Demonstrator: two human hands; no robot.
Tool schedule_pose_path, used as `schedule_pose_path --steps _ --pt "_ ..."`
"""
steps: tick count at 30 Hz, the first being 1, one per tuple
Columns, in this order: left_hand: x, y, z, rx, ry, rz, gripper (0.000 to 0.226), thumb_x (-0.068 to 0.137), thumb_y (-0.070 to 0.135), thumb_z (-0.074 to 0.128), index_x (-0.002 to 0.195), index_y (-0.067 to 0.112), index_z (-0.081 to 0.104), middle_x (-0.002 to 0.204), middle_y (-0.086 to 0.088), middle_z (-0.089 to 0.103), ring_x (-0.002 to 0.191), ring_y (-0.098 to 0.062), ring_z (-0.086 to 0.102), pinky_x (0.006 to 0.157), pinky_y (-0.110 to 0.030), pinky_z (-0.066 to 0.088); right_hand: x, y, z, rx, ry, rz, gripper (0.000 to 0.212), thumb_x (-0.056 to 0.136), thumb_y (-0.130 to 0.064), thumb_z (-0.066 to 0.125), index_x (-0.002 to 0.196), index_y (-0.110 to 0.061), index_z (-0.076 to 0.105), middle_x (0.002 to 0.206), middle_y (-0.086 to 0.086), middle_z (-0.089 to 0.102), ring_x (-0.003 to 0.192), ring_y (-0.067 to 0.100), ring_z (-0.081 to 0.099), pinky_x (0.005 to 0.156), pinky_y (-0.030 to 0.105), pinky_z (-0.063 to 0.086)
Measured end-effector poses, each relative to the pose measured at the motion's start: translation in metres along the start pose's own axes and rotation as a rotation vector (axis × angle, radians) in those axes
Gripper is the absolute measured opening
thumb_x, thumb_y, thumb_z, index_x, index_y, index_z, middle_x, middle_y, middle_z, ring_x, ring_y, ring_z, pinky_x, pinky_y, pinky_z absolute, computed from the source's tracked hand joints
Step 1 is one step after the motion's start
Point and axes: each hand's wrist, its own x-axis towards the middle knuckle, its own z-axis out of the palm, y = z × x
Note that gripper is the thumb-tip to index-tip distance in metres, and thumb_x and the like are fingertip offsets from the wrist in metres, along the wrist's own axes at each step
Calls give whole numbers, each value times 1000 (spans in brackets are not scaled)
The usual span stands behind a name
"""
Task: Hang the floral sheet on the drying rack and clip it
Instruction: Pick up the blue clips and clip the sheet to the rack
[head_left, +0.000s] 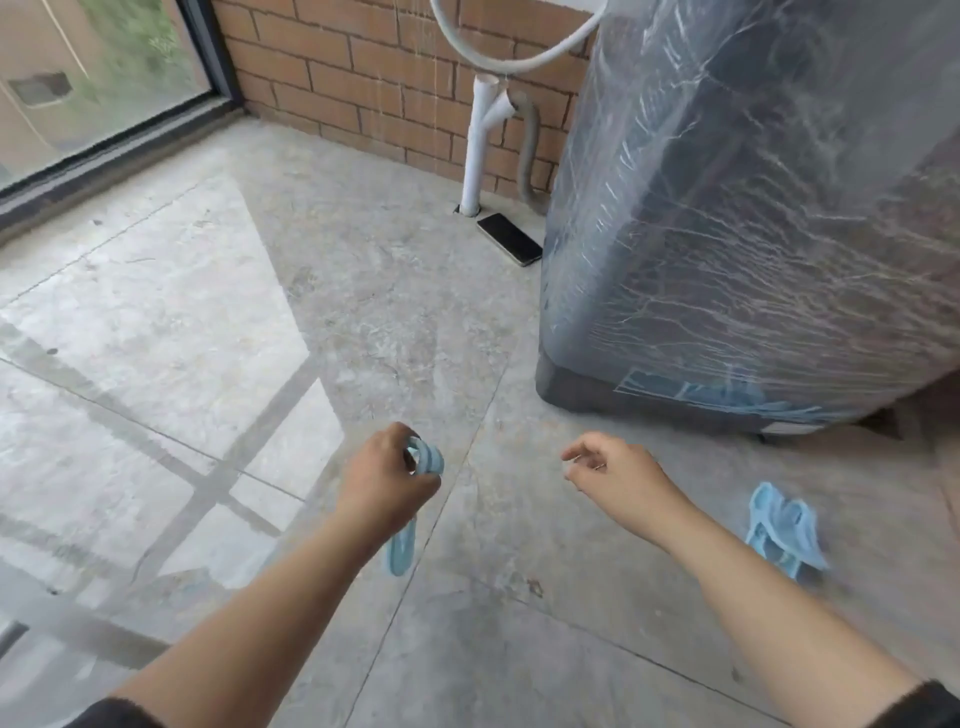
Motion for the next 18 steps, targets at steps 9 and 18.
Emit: schedule_pose_path --steps 9,18 --pt "-22 98 80 -80 -176 108 17 69 17 69 79 13 56 67 1 55 57 -13 47 53 -27 37 -67 167 -45 -69 339 319 27 89 -13 58 117 -14 60 122 5 57 115 23 53 93 31 41" --pt "-36 111 117 -53 -221 141 16 68 15 70 80 15 60 71 -5 63 58 -14 51 52 -26 39 -60 227 -55 -236 215 471 60 86 -19 61 140 -8 40 138 14 47 131 32 37 105 30 31"
